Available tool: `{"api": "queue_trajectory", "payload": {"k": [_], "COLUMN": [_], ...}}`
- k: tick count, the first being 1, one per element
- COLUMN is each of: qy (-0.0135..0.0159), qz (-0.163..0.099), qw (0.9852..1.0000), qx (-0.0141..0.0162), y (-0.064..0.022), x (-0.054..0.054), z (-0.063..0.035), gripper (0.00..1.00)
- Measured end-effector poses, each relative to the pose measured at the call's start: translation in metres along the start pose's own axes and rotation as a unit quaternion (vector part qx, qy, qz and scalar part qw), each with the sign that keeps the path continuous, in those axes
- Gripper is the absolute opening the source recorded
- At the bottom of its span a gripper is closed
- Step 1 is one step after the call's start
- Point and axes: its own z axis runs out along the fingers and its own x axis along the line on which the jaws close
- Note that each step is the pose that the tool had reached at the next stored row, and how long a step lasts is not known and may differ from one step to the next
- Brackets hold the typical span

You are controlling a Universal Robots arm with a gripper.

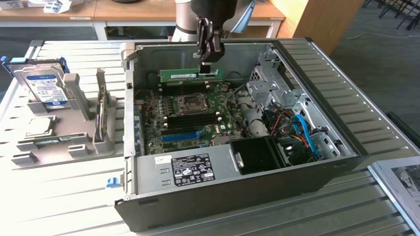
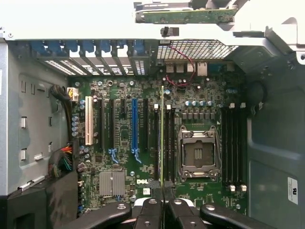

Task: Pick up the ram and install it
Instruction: 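Pick up the ram and move it above insertion slot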

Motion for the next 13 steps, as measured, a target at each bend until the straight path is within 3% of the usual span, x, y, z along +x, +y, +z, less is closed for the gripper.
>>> {"api": "queue_trajectory", "payload": {"k": [13], "qy": [0.0], "qz": [0.0], "qw": [1.0], "qx": [0.0], "y": [-0.0001], "x": [-0.0005], "z": [0.005], "gripper": [0.12]}}
